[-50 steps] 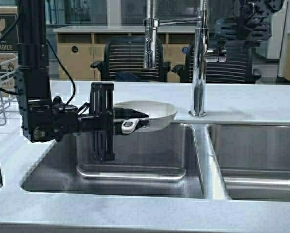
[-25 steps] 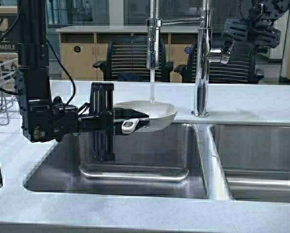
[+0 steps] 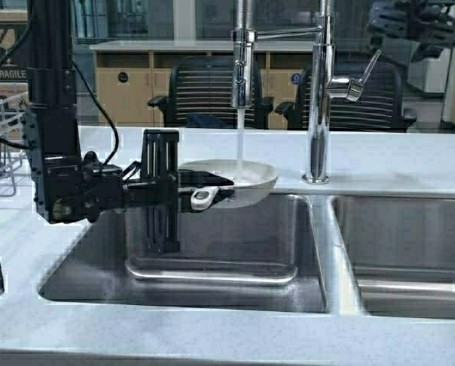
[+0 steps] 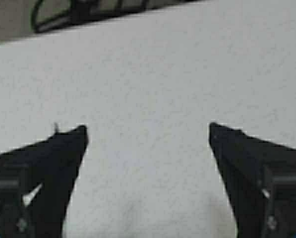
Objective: Wash the pan
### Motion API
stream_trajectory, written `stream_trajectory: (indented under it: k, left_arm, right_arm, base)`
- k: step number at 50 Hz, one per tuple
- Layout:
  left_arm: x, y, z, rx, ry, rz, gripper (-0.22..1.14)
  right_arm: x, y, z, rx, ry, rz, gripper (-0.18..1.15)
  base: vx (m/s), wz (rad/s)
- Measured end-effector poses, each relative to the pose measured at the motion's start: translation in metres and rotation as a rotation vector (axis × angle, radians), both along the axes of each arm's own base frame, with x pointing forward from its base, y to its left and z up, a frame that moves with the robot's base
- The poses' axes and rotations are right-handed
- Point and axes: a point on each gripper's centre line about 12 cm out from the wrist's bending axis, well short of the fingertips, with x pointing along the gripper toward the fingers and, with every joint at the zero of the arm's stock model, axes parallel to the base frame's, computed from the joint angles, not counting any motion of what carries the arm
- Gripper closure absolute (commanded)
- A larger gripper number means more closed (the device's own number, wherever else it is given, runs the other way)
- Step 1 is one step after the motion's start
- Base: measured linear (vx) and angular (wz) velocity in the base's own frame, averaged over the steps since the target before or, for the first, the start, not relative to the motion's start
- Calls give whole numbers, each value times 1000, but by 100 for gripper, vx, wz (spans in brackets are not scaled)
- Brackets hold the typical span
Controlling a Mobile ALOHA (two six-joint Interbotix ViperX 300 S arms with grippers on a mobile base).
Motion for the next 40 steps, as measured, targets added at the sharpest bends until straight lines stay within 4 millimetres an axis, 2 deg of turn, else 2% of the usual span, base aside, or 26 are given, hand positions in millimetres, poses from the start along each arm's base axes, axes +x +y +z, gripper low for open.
stream_trajectory:
  k: [4, 9, 14, 17, 21, 28, 30, 32, 37, 40]
  left_arm:
    - [1, 0, 0, -1, -1, 2, 89]
    - [1, -1, 0, -2, -3, -2, 89]
    - [0, -2, 0, -1, -1, -6, 89]
    - [-1, -3, 0, -1, -1, -9, 89]
    - [-2, -4, 0, -1, -1, -15, 89]
    - [-2, -4, 0, -2, -3, -15, 89]
    - [-2, -4, 0, -2, -3, -15, 89]
    - [-2, -4, -1, -1, -1, -15, 89]
    - [-2, -4, -2, 1, 1, -14, 89]
    - [-3, -4, -2, 2, 3, -17, 89]
  right_arm:
    - [-9, -26, 14, 1, -28, -51, -7]
    - [-16, -40, 8, 12, -14, -85, -7]
    - [-20, -39, -3, 12, 9, -82, -5]
    - [-20, -32, -9, 12, 19, -69, 1]
    - [-19, -26, -21, 16, 43, -58, 24]
    - [-15, -10, -41, 17, 83, -26, 97]
    - [-14, -3, -44, 14, 91, -11, 107]
    - [-13, 6, -47, 13, 96, 7, 106]
    - [-8, 24, -48, 8, 95, 44, 88]
    - [-4, 40, -44, 2, 81, 75, 87]
  base:
    - [0, -1]
    - [0, -3]
    - [-1, -5]
    - [0, -1]
    - [0, 0]
    - [0, 0]
    - [0, 0]
    - [0, 0]
    - [0, 0]
    - [0, 0]
